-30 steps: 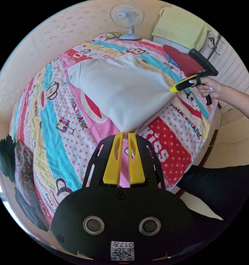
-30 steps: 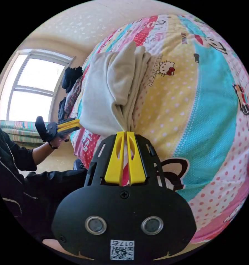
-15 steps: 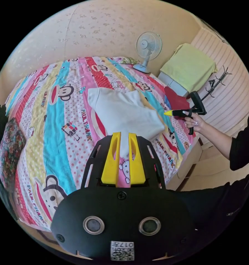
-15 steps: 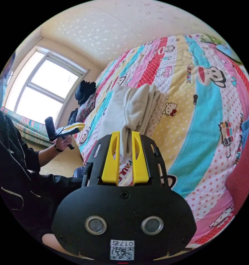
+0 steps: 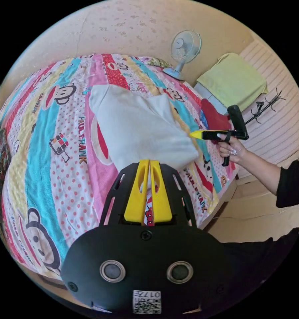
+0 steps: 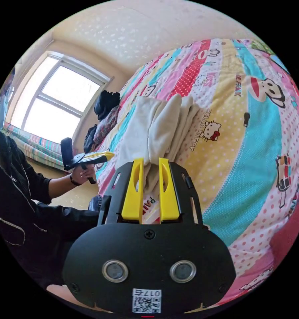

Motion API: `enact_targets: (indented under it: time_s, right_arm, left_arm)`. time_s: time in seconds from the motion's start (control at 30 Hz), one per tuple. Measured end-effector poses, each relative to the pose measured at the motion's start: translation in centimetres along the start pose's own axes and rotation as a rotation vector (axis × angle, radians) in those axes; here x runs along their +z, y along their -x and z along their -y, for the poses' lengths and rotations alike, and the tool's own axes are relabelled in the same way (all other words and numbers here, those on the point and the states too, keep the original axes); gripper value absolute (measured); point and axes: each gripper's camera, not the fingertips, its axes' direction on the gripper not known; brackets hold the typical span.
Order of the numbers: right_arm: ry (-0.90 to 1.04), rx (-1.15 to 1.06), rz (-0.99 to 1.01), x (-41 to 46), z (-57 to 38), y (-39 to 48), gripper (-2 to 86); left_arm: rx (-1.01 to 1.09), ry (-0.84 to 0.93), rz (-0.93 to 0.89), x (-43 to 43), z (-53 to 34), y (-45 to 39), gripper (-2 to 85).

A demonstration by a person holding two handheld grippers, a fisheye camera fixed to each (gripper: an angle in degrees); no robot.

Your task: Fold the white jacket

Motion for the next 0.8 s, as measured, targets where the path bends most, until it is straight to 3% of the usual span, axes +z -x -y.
enact_targets:
  time_s: [0.17, 0.27, 0.33, 0.37, 0.47, 0.6, 0.8]
  right_arm:
    - [-0.083, -0.143, -0.102, 1.3, 8.5, 2.4, 8.8]
    - [0.106, -0.168, -0.140, 7.3, 10.6, -0.1, 9.0]
    - [0.242, -0.188, -0.233, 11.2, 9.2, -2.6, 8.5]
    - [0.132, -0.174, -0.178, 11.0, 7.6, -4.1, 7.8]
    - [0.055, -0.014, 0.002, 10.0, 6.1, -7.7, 6.1]
    - [0.048, -0.050, -0.034, 10.5, 5.1, -7.4, 4.7]
    - [0.023, -0.018, -0.006, 10.8, 3.4, -8.3, 4.6]
  left_arm:
    - [-0.001, -0.132, -0.012, 1.4, 3.3, 1.1, 2.0]
    - [0.002, 0.002, -0.025, 8.2, 3.6, 0.9, 4.9]
    - [0.012, 0.134, 0.067, 13.2, 2.1, 0.6, 4.9]
    - [0.041, 0.105, 0.069, 14.4, 1.0, 0.2, 4.9]
    - [0.046, 0.068, -0.007, 13.5, -0.2, -0.2, 5.7]
    - [-0.129, -0.114, -0.081, 10.2, -5.9, 2.9, 8.3]
    - [-0.482, -0.005, -0.443, 16.7, -13.5, 9.7, 14.3]
